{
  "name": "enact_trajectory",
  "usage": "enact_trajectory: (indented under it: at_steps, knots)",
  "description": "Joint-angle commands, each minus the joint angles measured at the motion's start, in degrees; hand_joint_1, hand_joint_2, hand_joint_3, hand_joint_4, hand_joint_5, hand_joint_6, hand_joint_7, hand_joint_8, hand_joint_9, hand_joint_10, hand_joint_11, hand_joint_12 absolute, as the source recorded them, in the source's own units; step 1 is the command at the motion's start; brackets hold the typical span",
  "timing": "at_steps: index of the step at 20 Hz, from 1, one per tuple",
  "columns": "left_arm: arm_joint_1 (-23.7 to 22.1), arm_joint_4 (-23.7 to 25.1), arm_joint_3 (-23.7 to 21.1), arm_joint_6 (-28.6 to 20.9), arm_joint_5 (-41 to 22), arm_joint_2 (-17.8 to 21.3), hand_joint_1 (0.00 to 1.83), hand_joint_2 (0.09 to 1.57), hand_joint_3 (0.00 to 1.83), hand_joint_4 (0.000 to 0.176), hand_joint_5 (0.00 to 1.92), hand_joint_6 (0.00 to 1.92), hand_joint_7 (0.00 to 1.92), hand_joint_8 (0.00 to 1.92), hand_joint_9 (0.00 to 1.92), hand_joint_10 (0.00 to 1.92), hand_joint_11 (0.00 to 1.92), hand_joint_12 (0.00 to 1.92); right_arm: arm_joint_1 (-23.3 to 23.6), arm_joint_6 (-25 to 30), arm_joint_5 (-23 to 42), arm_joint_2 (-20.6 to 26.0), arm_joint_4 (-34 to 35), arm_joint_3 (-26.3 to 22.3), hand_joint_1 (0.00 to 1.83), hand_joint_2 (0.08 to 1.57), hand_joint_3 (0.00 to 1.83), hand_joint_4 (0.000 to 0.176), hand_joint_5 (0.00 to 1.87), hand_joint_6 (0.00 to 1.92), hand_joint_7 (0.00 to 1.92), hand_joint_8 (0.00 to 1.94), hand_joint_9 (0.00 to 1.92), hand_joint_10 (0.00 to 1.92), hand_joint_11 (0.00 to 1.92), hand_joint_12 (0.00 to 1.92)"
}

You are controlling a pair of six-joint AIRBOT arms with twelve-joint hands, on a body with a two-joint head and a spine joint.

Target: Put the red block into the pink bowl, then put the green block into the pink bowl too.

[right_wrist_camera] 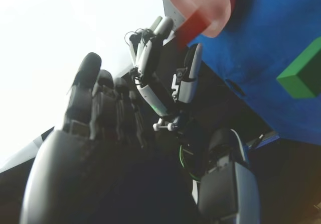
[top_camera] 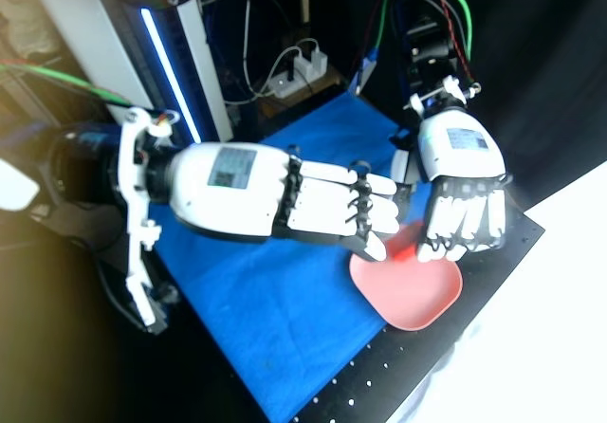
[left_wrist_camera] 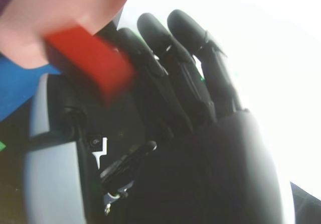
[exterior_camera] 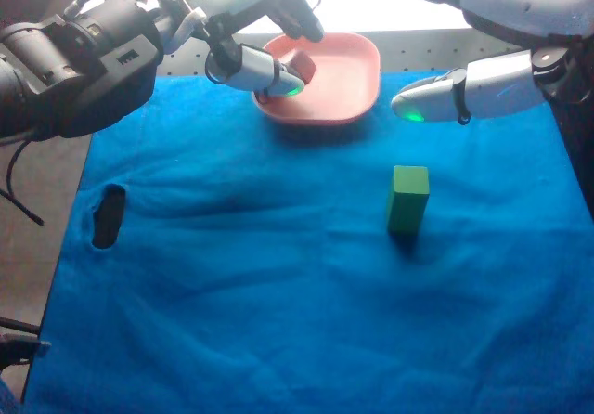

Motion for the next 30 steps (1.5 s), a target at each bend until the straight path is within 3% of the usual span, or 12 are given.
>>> enact_trajectory:
  at_steps: [1,2,3,10,12,14,18,19,22,23,24,30]
  knots:
    - [-0.1,-1.2,0.4,-0.2,-6.0,-0.1,0.94,0.98,0.00,0.025,0.90,0.00,0.88,0.00,0.76,0.13,0.24,1.20,0.2,0.4,6.6,-0.2,1.0,0.1,0.14,1.01,0.00,0.000,0.00,0.00,0.10,0.00,0.10,0.00,0.00,0.57]
    - [-0.1,-1.2,0.4,-0.2,-5.9,-0.1,0.96,0.98,0.00,0.005,0.90,0.00,0.88,0.00,0.76,0.12,0.24,1.20,0.2,0.4,6.6,-0.2,1.0,0.1,0.15,1.01,0.00,0.000,0.00,0.00,0.10,0.00,0.09,0.00,0.00,0.58]
    - [0.0,-1.2,0.4,-0.2,-5.7,0.0,0.94,0.97,0.00,0.018,0.91,0.00,0.89,0.00,0.77,0.09,0.23,1.21,0.2,0.4,6.6,-0.2,1.0,0.1,0.12,1.02,0.00,0.000,0.00,0.00,0.09,0.00,0.11,0.00,0.00,0.79]
    - [0.1,-2.5,-0.9,-0.2,-5.5,3.3,0.91,0.98,0.00,0.000,0.90,0.00,0.92,0.01,0.86,0.11,0.29,1.33,0.2,0.6,6.6,-0.1,1.0,0.0,0.13,1.02,0.00,0.000,0.00,0.00,0.10,0.00,0.14,0.01,0.00,0.76]
    - [0.1,-2.9,-1.5,-0.2,-5.5,4.6,0.98,0.96,0.00,0.019,0.87,0.00,0.90,0.00,0.79,0.07,0.18,1.29,0.1,0.7,6.6,0.2,0.9,-0.2,0.23,1.00,0.00,0.000,0.04,0.01,0.16,0.01,0.17,0.01,0.00,0.71]
    - [0.1,-3.1,-2.0,-0.2,-5.5,5.4,1.03,0.93,0.00,0.000,0.90,0.01,0.95,0.01,0.90,0.09,0.35,1.19,-0.1,0.7,6.6,0.9,0.8,-0.8,0.17,0.96,0.00,0.000,0.04,0.01,0.18,0.02,0.17,0.01,0.00,0.70]
    - [0.1,-3.2,-3.1,-0.1,-5.6,7.1,1.04,0.94,0.00,0.000,0.86,0.00,0.93,0.00,0.91,0.04,0.45,1.05,-0.9,0.8,6.6,1.9,0.5,-2.2,0.17,0.90,0.00,0.000,0.02,0.00,0.15,0.00,0.13,0.00,0.00,0.70]
    - [0.1,-3.6,-3.4,0.2,-5.6,7.6,1.03,0.91,0.00,0.000,0.78,0.00,0.86,0.00,0.87,0.01,0.39,1.17,-1.3,0.8,6.6,2.2,0.4,-2.6,0.22,0.89,0.00,0.048,0.01,0.00,0.14,0.00,0.11,0.00,0.00,0.56]
    - [0.3,-4.4,-4.3,0.8,-5.7,8.8,1.07,0.89,0.00,0.000,0.76,0.00,0.84,0.00,0.87,0.01,0.46,1.22,-2.5,1.5,6.6,3.2,0.4,-4.0,0.29,0.89,0.00,0.042,0.00,0.00,0.13,0.00,0.08,0.00,0.00,0.49]
    - [0.6,-4.9,-4.8,1.4,-5.7,9.1,1.01,0.89,0.00,0.000,0.75,0.00,0.83,0.00,0.86,0.01,0.41,1.10,-3.0,1.9,6.7,3.6,0.4,-4.5,0.25,0.91,0.00,0.025,0.00,0.00,0.13,0.00,0.12,0.01,0.00,0.66]
    - [1.0,-5.3,-5.0,1.8,-5.7,9.4,0.96,0.89,0.00,0.000,0.74,0.00,0.82,0.00,0.86,0.00,0.44,0.96,-3.4,2.3,6.8,3.7,0.4,-4.8,0.31,0.98,0.02,0.000,0.00,0.00,0.11,0.01,0.12,0.01,0.00,0.55]
    - [2.2,-7.0,-6.4,2.3,-6.5,10.5,0.97,0.89,0.00,0.000,0.74,0.01,0.82,0.01,0.87,0.01,0.47,0.91,-6.0,3.2,7.0,2.5,0.4,-5.3,0.25,0.92,0.00,0.006,0.02,0.01,0.10,0.00,0.14,0.01,0.00,0.60]
